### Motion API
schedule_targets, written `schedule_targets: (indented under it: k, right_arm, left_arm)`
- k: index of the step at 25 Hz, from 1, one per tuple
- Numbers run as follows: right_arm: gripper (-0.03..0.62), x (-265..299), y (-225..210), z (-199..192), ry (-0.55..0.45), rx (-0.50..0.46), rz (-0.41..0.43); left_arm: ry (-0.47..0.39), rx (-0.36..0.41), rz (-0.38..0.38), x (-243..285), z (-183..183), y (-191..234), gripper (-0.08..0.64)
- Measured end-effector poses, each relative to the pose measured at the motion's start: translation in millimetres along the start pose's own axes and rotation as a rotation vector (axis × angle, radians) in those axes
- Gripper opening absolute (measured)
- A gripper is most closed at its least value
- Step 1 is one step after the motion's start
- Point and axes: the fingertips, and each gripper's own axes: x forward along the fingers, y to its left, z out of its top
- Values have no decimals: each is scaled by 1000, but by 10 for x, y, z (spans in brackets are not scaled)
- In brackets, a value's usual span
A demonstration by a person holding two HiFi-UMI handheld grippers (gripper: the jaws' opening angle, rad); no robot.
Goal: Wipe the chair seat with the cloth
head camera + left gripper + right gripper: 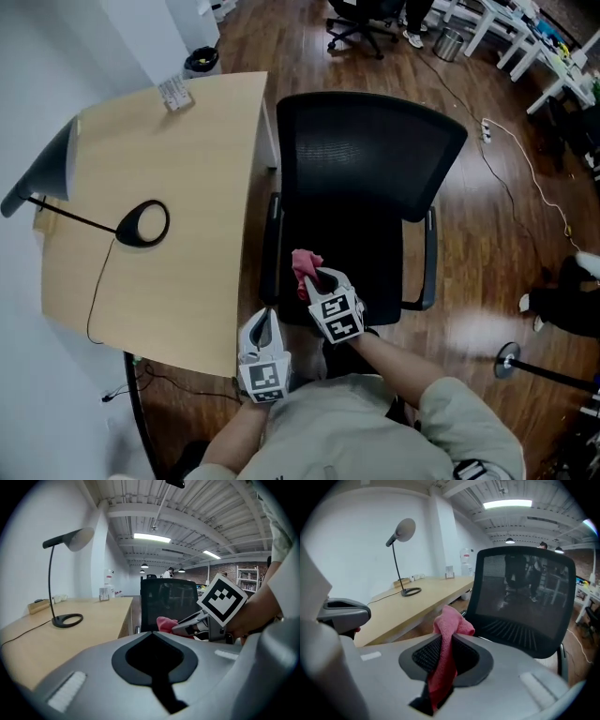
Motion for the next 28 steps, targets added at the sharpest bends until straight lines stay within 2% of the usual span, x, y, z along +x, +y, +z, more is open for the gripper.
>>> schedule_targets:
  k: [4, 7, 14, 17, 24, 28]
  right_arm:
    - [61, 200, -489, -112, 2, 49, 8]
    - [61, 486, -726, -190, 12, 72, 20]
    - [61, 1296, -912, -477, 66, 101, 17]
    - [61, 1717, -1000, -656, 95, 156, 11]
    - [63, 2628, -1162, -952, 146, 182, -15]
    - [63, 3019, -1221, -991, 156, 181, -14]
  left_arm:
    - [50, 7, 1, 549, -87, -327, 5]
    - [75, -13, 10, 887, -168, -404, 5]
    - [124, -86, -4, 1353, -579, -401, 5]
    - [169, -80, -3, 1525, -832, -334, 5]
    - [213, -103, 19, 1760, -1379, -89, 6]
    - [232, -96, -22, 1849, -1547, -169, 6]
